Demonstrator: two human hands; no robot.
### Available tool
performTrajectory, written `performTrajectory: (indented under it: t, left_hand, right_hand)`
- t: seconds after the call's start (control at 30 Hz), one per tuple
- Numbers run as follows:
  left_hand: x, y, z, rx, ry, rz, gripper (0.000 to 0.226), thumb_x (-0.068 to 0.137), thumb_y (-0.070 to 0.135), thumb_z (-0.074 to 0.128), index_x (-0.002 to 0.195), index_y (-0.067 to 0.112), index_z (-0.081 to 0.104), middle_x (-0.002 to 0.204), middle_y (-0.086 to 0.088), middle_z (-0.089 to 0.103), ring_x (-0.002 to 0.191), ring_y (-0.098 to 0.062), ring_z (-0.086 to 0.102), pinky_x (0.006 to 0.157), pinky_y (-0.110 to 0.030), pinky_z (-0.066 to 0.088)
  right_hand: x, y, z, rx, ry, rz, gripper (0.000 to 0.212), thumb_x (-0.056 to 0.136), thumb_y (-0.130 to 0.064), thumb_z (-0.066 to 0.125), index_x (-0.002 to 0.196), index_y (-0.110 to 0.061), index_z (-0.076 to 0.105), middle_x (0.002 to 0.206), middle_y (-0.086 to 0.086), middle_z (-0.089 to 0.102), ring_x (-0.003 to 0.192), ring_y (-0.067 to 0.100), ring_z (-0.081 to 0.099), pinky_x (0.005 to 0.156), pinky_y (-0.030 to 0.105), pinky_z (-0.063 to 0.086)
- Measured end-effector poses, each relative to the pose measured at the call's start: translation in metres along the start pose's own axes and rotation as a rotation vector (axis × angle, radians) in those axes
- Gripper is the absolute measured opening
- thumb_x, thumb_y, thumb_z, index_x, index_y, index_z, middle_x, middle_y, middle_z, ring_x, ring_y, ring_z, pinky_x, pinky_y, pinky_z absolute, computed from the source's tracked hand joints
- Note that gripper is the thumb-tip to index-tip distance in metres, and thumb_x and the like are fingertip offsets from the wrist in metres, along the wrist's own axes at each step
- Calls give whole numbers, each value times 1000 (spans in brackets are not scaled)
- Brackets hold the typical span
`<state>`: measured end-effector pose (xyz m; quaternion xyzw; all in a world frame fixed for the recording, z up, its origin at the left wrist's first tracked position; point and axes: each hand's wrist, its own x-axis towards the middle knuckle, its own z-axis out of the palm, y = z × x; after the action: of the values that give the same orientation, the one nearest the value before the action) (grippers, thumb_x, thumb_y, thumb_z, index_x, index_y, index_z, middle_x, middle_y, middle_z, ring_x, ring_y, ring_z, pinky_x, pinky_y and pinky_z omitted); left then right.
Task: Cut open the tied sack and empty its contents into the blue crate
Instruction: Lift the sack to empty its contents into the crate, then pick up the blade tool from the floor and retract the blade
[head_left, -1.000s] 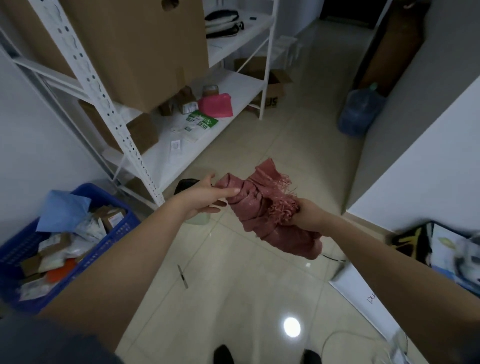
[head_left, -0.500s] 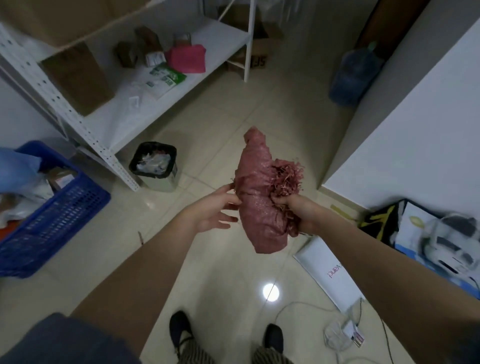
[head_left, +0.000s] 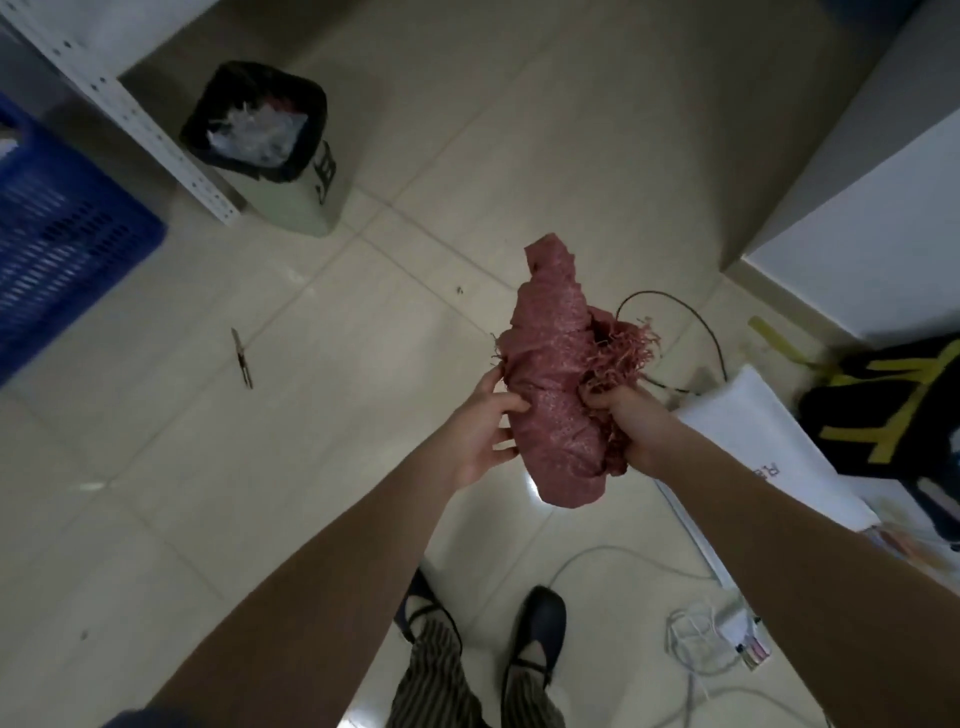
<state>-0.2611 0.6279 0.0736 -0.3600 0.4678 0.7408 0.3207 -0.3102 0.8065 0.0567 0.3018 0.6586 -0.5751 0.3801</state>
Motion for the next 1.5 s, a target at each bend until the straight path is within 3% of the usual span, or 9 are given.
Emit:
performTrajectory:
  t: [0.27, 0.53, 0.67, 0.87, 1.0, 1.17, 1.27, 1.37, 1.5]
  left_hand:
    - [172, -110, -34, 48, 22, -86, 66, 85, 5, 48, 138, 43, 36, 112, 0, 57, 95, -23, 58, 81, -33, 49]
    - [285, -170, -41, 59, 25, -210, 32, 79, 17, 43, 103, 30, 59, 91, 2, 53, 72, -16, 48, 65, -28, 35]
    - [303, -180, -46, 75, 25, -258, 43, 85, 24, 39, 124, 30, 56, 116, 8, 57, 77, -14, 51, 69, -27, 36]
    - [276, -157, -61, 42, 72, -238, 33, 90, 27, 40, 118, 26, 58, 110, 6, 62, 90, -15, 54, 78, -29, 37]
    - [230, -136, -83, -2, 109, -227, 28, 92, 32, 43, 113, 23, 59, 109, 2, 63, 98, -18, 57, 97, -36, 40]
    - [149, -92, -119, -135, 159, -169, 42, 97, 43, 40, 124, 15, 57, 124, -8, 62, 117, -30, 57, 100, -42, 43]
    - [98, -64, -150, -230, 200, -120, 52, 99, 50, 33, 122, 12, 59, 119, -13, 65, 111, -33, 61, 98, -43, 46]
    - [48, -38, -187, -293, 256, -81, 57, 98, 53, 30, 120, 11, 61, 115, -14, 67, 103, -32, 65, 93, -42, 48]
    - [-10, -7, -241, -379, 328, -44, 56, 98, 53, 32, 114, 9, 63, 114, -16, 68, 99, -33, 66, 88, -41, 50]
  right_hand:
    - [157, 119, -15, -129, 141, -89, 51, 78, -9, 67, 124, -21, 51, 112, 9, 65, 101, 31, 63, 88, 49, 54]
    - [252, 184, -31, -517, 372, -5, 75, 68, -38, 66, 136, -35, 34, 123, 10, 52, 113, 36, 51, 99, 49, 45]
    - [271, 194, -23, -605, 171, 8, 63, 77, -16, 53, 135, -40, 43, 123, 9, 58, 103, 31, 58, 87, 40, 52]
    - [249, 169, -1, -662, 175, 26, 40, 93, -10, 43, 132, -12, 50, 124, 16, 58, 109, 34, 56, 90, 38, 49]
    - [208, 137, 23, -688, 103, -14, 28, 94, -8, 43, 115, -14, 59, 106, 11, 59, 97, 28, 55, 77, 30, 48]
    - [152, 86, 78, -710, -22, -40, 47, 87, -2, 42, 128, -18, 59, 128, 3, 59, 118, 26, 54, 103, 37, 44]
    - [119, 52, 122, -720, -52, -13, 46, 95, -2, 40, 141, -8, 42, 125, 19, 59, 115, 28, 58, 84, 21, 45]
    - [84, 19, 171, -701, -68, -1, 52, 94, 3, 36, 144, -10, 37, 81, 6, 64, 65, 13, 59, 45, 9, 39]
    - [47, -16, 248, -856, -148, -79, 54, 90, 0, 38, 141, -15, 43, 116, 6, 60, 91, 20, 60, 53, 14, 35]
